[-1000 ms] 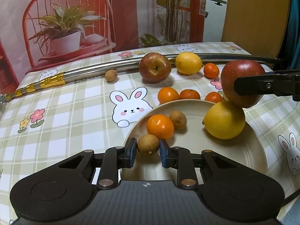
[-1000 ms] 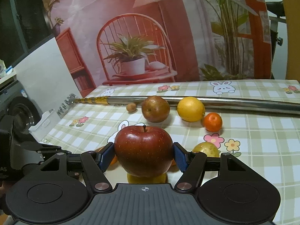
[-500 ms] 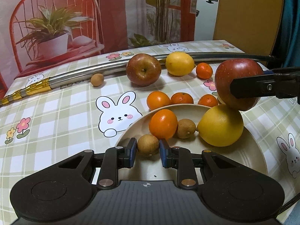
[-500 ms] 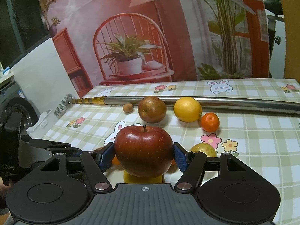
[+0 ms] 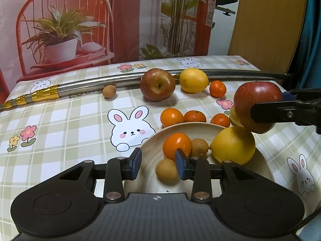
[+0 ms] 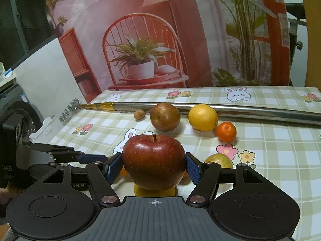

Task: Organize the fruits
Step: 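Lower the red apple into the plate and open the right tool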

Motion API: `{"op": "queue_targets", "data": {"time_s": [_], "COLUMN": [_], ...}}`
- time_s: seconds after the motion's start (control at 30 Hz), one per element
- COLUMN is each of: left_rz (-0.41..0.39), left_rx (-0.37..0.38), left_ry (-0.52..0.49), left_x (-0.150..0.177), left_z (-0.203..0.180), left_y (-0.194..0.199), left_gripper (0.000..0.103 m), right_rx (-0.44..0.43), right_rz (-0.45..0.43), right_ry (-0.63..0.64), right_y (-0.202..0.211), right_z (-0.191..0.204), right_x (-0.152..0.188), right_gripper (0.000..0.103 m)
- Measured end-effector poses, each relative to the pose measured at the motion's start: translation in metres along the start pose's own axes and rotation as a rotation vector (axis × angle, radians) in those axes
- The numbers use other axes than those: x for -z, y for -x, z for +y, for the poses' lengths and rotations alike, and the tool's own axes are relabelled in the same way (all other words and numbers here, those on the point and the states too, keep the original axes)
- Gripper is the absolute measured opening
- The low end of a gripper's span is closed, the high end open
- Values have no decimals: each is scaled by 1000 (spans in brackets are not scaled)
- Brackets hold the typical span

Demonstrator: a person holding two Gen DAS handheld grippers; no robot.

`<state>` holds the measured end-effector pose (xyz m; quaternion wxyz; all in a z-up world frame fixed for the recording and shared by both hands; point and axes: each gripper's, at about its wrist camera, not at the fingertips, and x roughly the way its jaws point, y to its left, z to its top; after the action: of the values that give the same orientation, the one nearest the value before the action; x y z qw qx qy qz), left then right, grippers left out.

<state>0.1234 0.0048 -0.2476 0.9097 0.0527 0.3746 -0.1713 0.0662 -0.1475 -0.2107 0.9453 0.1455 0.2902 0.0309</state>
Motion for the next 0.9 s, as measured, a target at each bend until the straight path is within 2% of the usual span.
{"op": "queue_targets", "data": {"time_s": [0.33,0.43,0.67,0.9], "left_rz": [-28,-47,-80,-85], "left_rx": [-1,-4,-35,-48], "left_ry": [21,47,122,161], "left_x": [2,0,4,14], "left_z": [5,12,31,42], "left_y": [17,29,52,60], "left_gripper": [39,39,38,38], "right_rx": [-48,-76,-150,-185], "right_rz": [13,33,145,280], "right_ry": [20,68,177,197], "right_y": [10,7,-17,-52], "right_z": [9,19,47,62], "right_x": [3,2,2,3], "right_gripper": [63,63,63,63]}}
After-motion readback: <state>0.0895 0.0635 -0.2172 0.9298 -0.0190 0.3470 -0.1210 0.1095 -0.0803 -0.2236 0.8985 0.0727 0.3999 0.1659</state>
